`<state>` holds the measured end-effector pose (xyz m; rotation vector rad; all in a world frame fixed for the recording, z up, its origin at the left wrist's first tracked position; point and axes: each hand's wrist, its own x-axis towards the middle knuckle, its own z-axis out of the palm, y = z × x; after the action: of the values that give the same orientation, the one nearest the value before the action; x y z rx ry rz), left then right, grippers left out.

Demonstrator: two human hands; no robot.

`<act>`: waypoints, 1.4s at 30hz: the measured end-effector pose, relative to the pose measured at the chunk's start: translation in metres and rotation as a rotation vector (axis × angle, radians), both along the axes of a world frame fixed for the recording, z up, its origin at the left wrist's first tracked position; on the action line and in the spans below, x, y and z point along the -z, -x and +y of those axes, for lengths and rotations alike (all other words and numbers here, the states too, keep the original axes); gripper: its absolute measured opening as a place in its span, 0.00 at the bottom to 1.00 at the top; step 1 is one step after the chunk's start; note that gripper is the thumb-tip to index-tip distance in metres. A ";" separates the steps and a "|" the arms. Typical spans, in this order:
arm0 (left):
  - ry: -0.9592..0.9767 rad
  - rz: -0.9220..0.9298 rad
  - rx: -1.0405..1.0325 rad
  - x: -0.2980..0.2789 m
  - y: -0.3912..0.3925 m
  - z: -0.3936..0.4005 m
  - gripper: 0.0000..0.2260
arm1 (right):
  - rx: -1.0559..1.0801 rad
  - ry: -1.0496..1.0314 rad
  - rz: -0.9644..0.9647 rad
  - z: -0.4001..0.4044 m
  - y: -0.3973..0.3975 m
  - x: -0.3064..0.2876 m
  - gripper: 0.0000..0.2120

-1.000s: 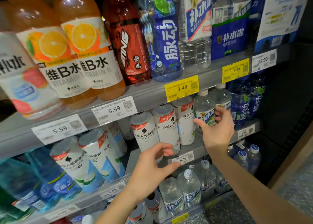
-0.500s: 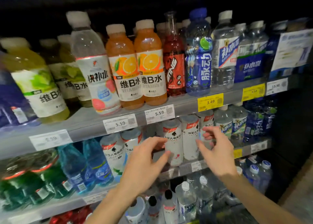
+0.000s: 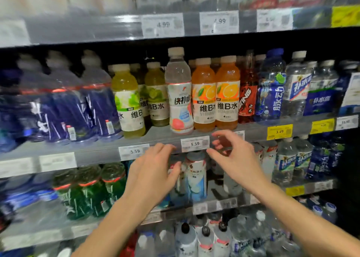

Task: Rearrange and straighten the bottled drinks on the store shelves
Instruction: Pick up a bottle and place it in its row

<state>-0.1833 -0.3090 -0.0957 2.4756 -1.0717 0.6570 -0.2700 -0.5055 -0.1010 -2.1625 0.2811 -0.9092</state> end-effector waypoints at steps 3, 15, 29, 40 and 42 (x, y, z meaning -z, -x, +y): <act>-0.006 0.003 -0.053 -0.010 -0.006 0.016 0.17 | -0.022 0.050 -0.009 0.012 -0.011 -0.016 0.15; 0.088 0.055 -0.087 -0.032 -0.024 0.040 0.19 | 0.026 0.164 -0.004 0.035 -0.051 -0.070 0.24; 0.134 0.070 -0.066 -0.039 -0.045 0.059 0.18 | 0.266 0.304 0.077 0.042 -0.113 -0.146 0.38; 0.127 0.081 -0.070 -0.035 -0.042 0.072 0.19 | 0.184 0.224 -0.278 0.043 -0.100 -0.124 0.38; 0.128 0.082 -0.072 -0.034 -0.041 0.071 0.19 | 0.139 0.235 -0.321 0.046 -0.093 -0.120 0.38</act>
<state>-0.1425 -0.2379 -0.0617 2.4175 -0.8860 0.6200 -0.1772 -0.4596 0.0188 -2.1824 0.1738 -1.4099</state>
